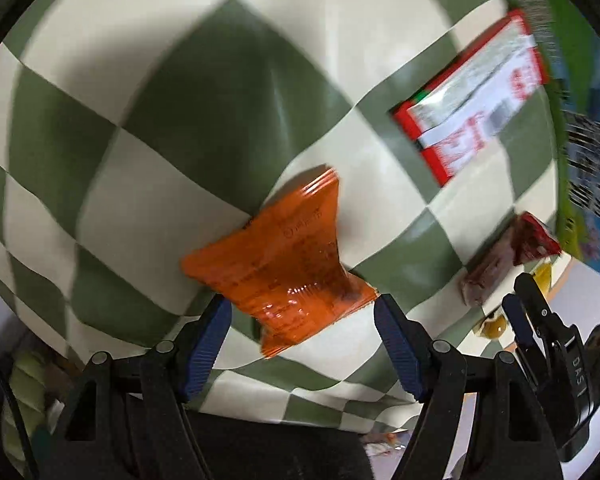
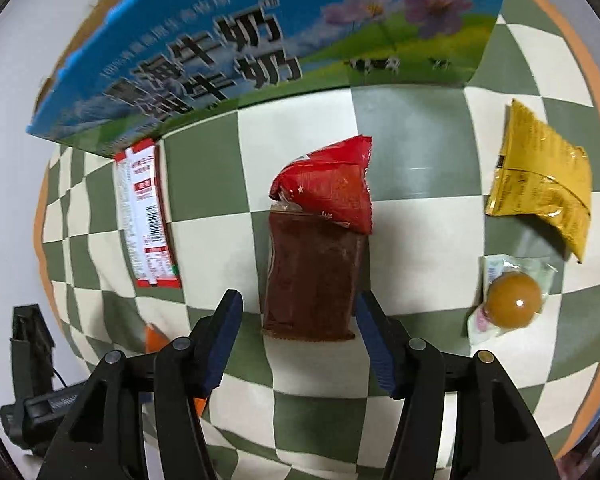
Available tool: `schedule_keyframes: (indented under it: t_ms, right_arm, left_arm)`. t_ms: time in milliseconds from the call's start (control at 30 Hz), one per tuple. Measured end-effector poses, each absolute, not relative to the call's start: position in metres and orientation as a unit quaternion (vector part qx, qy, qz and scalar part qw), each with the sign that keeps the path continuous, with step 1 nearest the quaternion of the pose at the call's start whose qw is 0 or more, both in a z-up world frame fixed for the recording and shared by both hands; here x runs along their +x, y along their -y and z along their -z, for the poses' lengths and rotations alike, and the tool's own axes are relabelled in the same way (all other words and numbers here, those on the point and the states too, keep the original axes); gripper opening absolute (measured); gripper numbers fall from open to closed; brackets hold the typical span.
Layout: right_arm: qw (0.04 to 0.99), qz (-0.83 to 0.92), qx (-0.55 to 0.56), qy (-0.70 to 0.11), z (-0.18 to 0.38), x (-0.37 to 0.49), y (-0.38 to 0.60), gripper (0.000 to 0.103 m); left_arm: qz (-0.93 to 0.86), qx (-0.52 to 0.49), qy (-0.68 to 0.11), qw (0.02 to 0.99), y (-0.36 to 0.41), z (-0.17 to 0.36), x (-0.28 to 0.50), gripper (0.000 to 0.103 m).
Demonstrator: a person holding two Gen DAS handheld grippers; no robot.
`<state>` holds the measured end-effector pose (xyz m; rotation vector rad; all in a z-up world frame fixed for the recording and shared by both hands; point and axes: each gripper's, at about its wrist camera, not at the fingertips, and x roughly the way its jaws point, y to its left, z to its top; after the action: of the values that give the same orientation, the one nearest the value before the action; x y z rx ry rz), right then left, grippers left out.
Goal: Organize snacks
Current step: 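Grasp the orange chip bag with left tool while right tool grasps brown packet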
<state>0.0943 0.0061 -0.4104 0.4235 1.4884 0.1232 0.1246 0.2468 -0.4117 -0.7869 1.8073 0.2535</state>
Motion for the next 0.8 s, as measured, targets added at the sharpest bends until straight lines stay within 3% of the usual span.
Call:
schedule_keyframes:
  t_ms: [167, 267, 333, 467, 667, 800]
  right_arm:
    - [0.695, -0.047, 0.192, -0.691, 0.434, 0.100, -0.018, 0.062]
    - [0.701, -0.040, 0.184, -0.687, 0.440, 0.102, -0.021, 0.064]
    - [0.701, -0.044, 0.175, -0.690, 0.445, 0.100, -0.024, 0.056]
    - [0.702, -0.057, 0.144, -0.695, 0.448, 0.085, -0.023, 0.055]
    - [0.683, -0.071, 0.124, -0.716, 0.458, 0.043, -0.011, 0.055]
    - [0.660, -0.062, 0.185, -0.725, 0.468, 0.034, 0.003, 0.069]
  left_arm:
    - [-0.112, -0.266, -0.749, 0.597, -0.229, 0.415, 0.142, 0.052]
    - [-0.097, -0.175, -0.732, 0.651, -0.207, 0.403, 0.160, 0.051]
    - [-0.073, -0.124, -0.723, 0.676, -0.191, 0.398, 0.170, 0.051]
    - [-0.035, -0.050, -0.720, 0.692, -0.162, 0.395, 0.181, 0.051]
    - [-0.025, -0.080, -0.742, 0.665, -0.152, 0.415, 0.181, 0.053]
    - [-0.030, -0.075, -0.744, 0.663, -0.151, 0.417, 0.177, 0.055]
